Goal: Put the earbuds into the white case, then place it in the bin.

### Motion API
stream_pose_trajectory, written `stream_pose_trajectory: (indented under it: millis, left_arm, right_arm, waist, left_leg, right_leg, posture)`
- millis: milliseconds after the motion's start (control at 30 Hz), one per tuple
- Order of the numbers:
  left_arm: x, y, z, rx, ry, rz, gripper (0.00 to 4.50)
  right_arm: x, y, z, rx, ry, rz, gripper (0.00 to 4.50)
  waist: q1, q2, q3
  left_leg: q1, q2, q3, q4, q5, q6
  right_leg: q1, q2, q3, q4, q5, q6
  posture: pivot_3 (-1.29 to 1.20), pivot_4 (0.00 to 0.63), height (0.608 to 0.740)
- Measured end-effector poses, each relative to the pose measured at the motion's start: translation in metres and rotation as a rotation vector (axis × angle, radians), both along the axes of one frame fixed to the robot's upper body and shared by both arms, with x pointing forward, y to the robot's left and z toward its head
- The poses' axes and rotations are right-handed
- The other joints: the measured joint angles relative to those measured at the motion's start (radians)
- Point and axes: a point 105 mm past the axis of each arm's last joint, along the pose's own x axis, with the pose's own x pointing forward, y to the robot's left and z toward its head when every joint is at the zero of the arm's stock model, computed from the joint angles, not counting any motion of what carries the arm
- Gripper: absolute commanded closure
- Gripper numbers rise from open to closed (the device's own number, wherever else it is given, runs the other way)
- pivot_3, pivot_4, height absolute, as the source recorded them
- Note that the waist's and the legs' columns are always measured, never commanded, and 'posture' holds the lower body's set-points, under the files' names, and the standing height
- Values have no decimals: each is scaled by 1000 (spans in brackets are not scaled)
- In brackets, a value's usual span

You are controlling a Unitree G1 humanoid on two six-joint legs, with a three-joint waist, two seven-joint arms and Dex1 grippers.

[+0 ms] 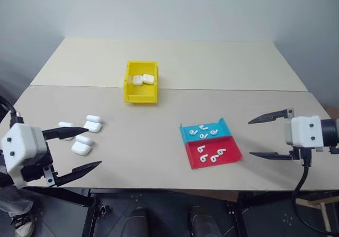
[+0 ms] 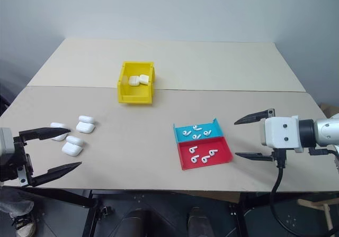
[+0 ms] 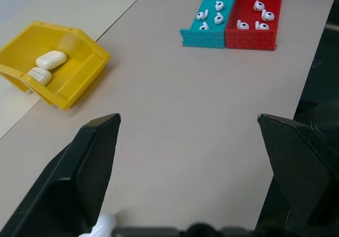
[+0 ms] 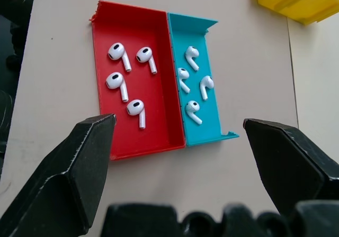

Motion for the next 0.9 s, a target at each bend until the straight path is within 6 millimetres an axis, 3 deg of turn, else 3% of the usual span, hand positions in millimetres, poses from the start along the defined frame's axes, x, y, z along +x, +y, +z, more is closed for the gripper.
stream_pose_trajectory:
  millis: [233, 633, 800, 900]
  left_arm:
    - [10, 1, 10, -13, -60, 57, 0]
    - [4, -7, -4, 25, 13, 113, 0]
    - [8, -4, -9, 118, 14, 250, 0]
    - [15, 10, -10, 167, 103, 389, 0]
  right_arm:
    - [4, 4, 4, -2, -19, 12, 26]
    - [8, 2, 7, -14, -25, 5, 26]
    - [5, 1, 0, -18, 2, 0, 26]
    - [3, 1, -5, -21, 19, -4, 26]
  waist:
    - [0, 0, 0]
    - [-2, 0, 0]
    - [2, 0, 0]
    - [4, 0, 0]
  left_leg:
    - [0, 0, 0, 0, 0, 0]
    - [0, 0, 0, 0, 0, 0]
    - [0, 0, 0, 0, 0, 0]
    - [1, 0, 0, 0, 0, 0]
  right_leg:
    - [0, 0, 0, 0, 0, 0]
    - [0, 0, 0, 0, 0, 0]
    - [0, 0, 0, 0, 0, 0]
    - [0, 0, 0, 2, 0, 0]
  posture:
    - [0, 150, 740]
    - [0, 150, 740]
    - [0, 150, 740]
    - [0, 150, 740]
